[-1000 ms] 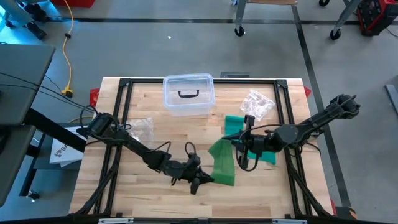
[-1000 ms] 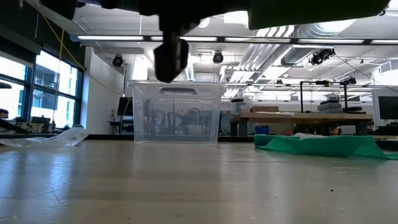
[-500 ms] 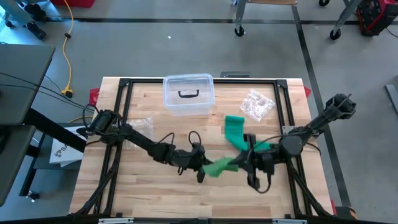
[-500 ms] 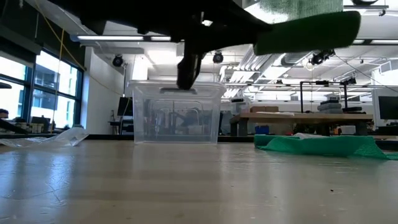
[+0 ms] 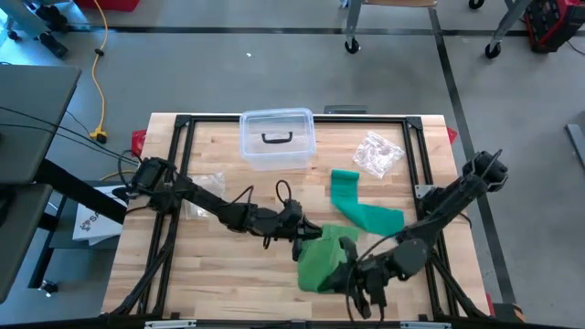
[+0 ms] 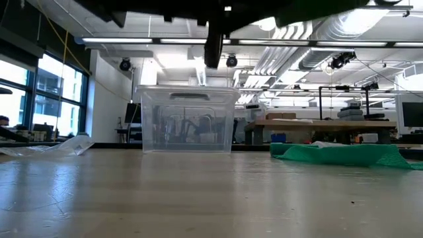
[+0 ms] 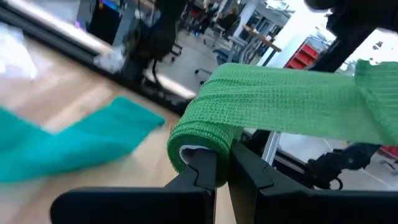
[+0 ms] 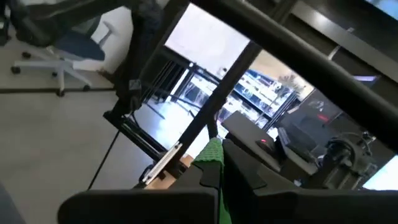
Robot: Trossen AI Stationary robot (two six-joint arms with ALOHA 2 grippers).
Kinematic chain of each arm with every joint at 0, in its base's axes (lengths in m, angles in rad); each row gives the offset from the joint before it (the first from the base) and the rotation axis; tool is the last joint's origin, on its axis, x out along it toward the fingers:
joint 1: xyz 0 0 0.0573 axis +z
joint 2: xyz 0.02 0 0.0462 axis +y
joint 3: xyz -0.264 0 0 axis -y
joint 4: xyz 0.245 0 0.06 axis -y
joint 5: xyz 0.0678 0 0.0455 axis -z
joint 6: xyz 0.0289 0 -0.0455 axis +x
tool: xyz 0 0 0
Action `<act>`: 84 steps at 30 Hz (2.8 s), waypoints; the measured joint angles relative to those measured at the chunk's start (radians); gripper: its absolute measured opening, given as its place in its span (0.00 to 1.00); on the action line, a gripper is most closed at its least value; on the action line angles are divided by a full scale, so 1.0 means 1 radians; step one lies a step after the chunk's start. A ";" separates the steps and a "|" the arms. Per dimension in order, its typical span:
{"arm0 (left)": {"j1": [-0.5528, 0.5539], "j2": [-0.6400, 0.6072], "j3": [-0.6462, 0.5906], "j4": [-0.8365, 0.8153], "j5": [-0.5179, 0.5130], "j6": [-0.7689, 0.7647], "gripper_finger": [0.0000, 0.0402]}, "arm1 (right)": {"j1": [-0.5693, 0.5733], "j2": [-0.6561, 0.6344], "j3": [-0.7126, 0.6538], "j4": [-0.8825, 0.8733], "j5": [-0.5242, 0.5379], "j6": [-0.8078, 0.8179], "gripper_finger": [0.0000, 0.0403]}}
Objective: Roll bandage
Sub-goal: Roll the green bandage
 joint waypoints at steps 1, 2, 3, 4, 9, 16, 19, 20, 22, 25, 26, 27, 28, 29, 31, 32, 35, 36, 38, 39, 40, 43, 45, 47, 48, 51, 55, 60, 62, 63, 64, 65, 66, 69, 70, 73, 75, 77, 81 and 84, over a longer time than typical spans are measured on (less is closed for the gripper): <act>0.002 -0.019 0.002 -0.020 -0.001 0.013 0.04 | 0.004 0.004 0.023 -0.031 0.045 -0.010 0.00; 0.003 -0.039 0.002 -0.044 -0.006 0.027 0.04 | 0.006 0.007 0.042 -0.057 0.105 -0.028 0.00; 0.003 -0.054 0.002 -0.062 -0.010 0.041 0.04 | 0.007 0.007 0.061 -0.078 0.186 -0.053 0.00; 0.001 -0.069 0.002 -0.083 -0.011 0.049 0.04 | 0.010 0.004 0.077 -0.092 0.281 -0.083 0.00; -0.046 -0.112 0.002 -0.173 -0.015 0.063 0.04 | -0.008 -0.040 0.114 -0.105 0.640 -0.279 0.00; -0.113 -0.112 0.002 -0.192 -0.016 0.065 0.04 | -0.084 -0.157 0.115 -0.231 0.740 -0.314 0.00; -0.141 -0.112 0.002 -0.191 -0.025 0.065 0.04 | -0.135 -0.209 0.115 -0.363 0.733 -0.208 0.00; -0.151 -0.112 0.002 -0.192 -0.039 0.065 0.04 | -0.154 -0.225 0.115 -0.412 0.733 -0.161 0.00; -0.170 -0.112 0.002 -0.193 -0.061 0.065 0.04 | -0.193 -0.250 0.115 -0.508 0.732 -0.060 0.00; -0.189 -0.112 0.002 -0.189 -0.076 0.065 0.04 | -0.258 -0.268 0.115 -0.615 0.727 0.071 0.00; -0.193 -0.112 0.002 -0.189 -0.078 0.065 0.04 | -0.282 -0.268 0.115 -0.636 0.723 0.100 0.00; -0.195 -0.108 0.002 -0.184 -0.079 0.066 0.03 | -0.307 -0.268 0.115 -0.655 0.713 0.127 0.00; -0.198 -0.103 0.002 -0.174 -0.079 0.069 0.03 | -0.334 -0.267 0.114 -0.674 0.692 0.150 0.00; -0.201 -0.098 0.002 -0.160 -0.079 0.083 0.03 | -0.361 -0.266 0.114 -0.692 0.668 0.179 0.00; -0.211 -0.090 0.002 -0.111 -0.080 0.140 0.02 | -0.414 -0.266 0.114 -0.751 0.609 0.261 0.00; -0.218 -0.090 0.002 -0.087 -0.080 0.177 0.02 | -0.439 -0.266 0.114 -0.789 0.575 0.309 0.00; -0.247 -0.097 0.002 -0.014 -0.082 0.287 0.01 | -0.498 -0.266 0.114 -0.886 0.504 0.424 0.00; -0.256 -0.099 0.002 0.006 -0.081 0.317 0.01 | -0.513 -0.266 0.113 -0.904 0.486 0.451 0.00; -0.270 -0.102 0.002 0.031 -0.082 0.355 0.01 | -0.537 -0.267 0.087 -0.871 0.450 0.475 0.00; -0.274 -0.102 0.002 0.039 -0.085 0.360 0.01 | -0.547 -0.270 0.066 -0.846 0.435 0.475 0.00; -0.275 -0.102 0.002 0.037 -0.089 0.360 0.01 | -0.556 -0.271 0.047 -0.819 0.422 0.472 0.00; -0.274 -0.102 0.002 0.011 -0.103 0.329 0.01 | -0.574 -0.271 0.011 -0.733 0.398 0.470 0.00; -0.267 -0.095 0.002 -0.008 -0.106 0.295 0.01 | -0.576 -0.273 -0.001 -0.677 0.368 0.466 0.00; -0.253 -0.079 0.002 -0.020 -0.099 0.257 0.01 | -0.571 -0.272 -0.002 -0.621 0.338 0.441 0.00; -0.246 -0.069 0.002 -0.020 -0.097 0.237 0.01 | -0.564 -0.273 -0.002 -0.582 0.327 0.427 0.00; -0.225 -0.037 0.002 -0.018 -0.096 0.172 0.01 | -0.523 -0.275 -0.002 -0.475 0.323 0.382 0.00; -0.205 -0.005 0.002 -0.019 -0.102 0.111 0.01 | -0.448 -0.277 -0.002 -0.384 0.320 0.324 0.00; -0.174 0.025 0.002 -0.011 -0.118 0.040 0.01 | -0.336 -0.281 -0.002 -0.316 0.259 0.316 0.00; -0.160 0.035 0.002 -0.006 -0.120 0.033 0.01 | -0.288 -0.281 -0.002 -0.291 0.236 0.317 0.00; -0.154 0.036 0.002 -0.011 -0.120 0.032 0.01 | -0.264 -0.281 -0.002 -0.281 0.222 0.316 0.00; -0.148 0.037 0.002 -0.014 -0.121 0.034 0.01 | -0.240 -0.281 -0.002 -0.275 0.210 0.312 0.00; -0.144 0.037 0.002 -0.013 -0.120 0.037 0.01 | -0.217 -0.281 -0.002 -0.269 0.196 0.308 0.00; -0.141 0.036 0.002 -0.012 -0.120 0.044 0.01 | -0.191 -0.281 -0.002 -0.258 0.192 0.297 0.00; -0.131 0.035 0.002 -0.012 -0.120 0.054 0.01 | -0.115 -0.281 -0.002 -0.209 0.192 0.239 0.00; -0.129 0.035 0.002 -0.012 -0.120 0.053 0.01 | -0.091 -0.281 -0.002 -0.188 0.194 0.212 0.00; -0.125 0.034 0.002 -0.011 -0.115 0.038 0.01 | -0.031 -0.281 -0.002 -0.125 0.200 0.137 0.00; -0.124 0.034 0.003 -0.010 -0.116 0.035 0.01 | -0.004 -0.281 -0.002 -0.114 0.196 0.111 0.00; -0.121 0.034 0.003 -0.002 -0.116 0.030 0.01 | 0.014 -0.281 -0.001 -0.148 0.164 0.100 0.00; -0.105 0.034 0.003 0.024 -0.116 0.030 0.01 | 0.026 -0.264 -0.001 -0.223 0.058 0.139 0.00; -0.089 0.028 0.002 0.024 -0.118 0.056 0.01 | 0.025 -0.233 0.000 -0.267 -0.021 0.195 0.00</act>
